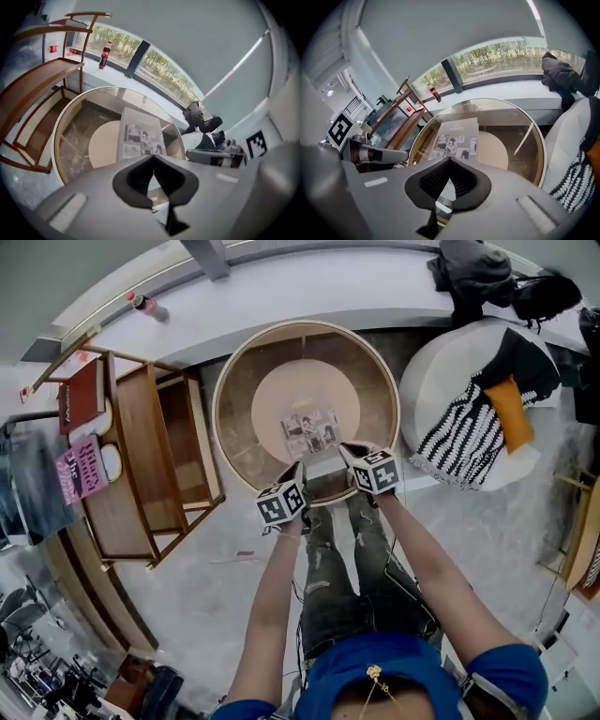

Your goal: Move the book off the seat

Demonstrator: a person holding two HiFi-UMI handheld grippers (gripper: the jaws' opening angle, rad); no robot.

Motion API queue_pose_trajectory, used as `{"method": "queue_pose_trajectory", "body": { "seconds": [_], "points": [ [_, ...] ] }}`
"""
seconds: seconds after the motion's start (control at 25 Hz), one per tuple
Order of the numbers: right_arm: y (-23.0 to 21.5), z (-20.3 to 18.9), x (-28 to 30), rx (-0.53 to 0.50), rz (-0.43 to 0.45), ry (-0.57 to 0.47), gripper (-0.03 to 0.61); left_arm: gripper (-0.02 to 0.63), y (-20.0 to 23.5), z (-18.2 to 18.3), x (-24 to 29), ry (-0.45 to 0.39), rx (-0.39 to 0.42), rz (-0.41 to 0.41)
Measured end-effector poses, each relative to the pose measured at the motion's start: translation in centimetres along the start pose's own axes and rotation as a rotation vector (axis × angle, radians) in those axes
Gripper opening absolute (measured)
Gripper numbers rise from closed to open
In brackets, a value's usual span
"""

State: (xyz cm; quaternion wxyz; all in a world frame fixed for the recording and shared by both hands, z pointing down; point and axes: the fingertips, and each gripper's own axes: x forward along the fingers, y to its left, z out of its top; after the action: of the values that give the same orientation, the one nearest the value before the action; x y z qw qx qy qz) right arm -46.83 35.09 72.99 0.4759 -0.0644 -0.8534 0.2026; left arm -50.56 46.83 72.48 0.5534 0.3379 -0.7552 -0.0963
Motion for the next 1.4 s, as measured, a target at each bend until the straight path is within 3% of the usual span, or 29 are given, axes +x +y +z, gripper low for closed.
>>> {"method": "queue_pose_trajectory", "body": {
  "seconds": [0.36, 0.68, 1.08, 1.4],
  "points": [
    [5.9, 3.4, -8.1, -0.062, 0.043, -0.123, 0.0, 0.0, -6.3, 1.1, -7.4, -0.069, 0.024, -0.044],
    [10.3, 6.6, -15.8, -0.154, 0.081, -0.223, 0.0, 0.002, -12.7, 3.4, -13.9, -0.199, 0.081, -0.102],
    [15.3, 8.9, -24.0, -0.292, 0.107, -0.334, 0.0, 0.002, -19.3, 5.1, -21.3, -0.337, 0.177, -0.168],
    [19.7, 10.2, -28.7, -0.423, 0.126, -0.437, 0.0, 0.002, -22.5, 5.5, -27.3, -0.467, 0.295, -0.149]
  ]
}}
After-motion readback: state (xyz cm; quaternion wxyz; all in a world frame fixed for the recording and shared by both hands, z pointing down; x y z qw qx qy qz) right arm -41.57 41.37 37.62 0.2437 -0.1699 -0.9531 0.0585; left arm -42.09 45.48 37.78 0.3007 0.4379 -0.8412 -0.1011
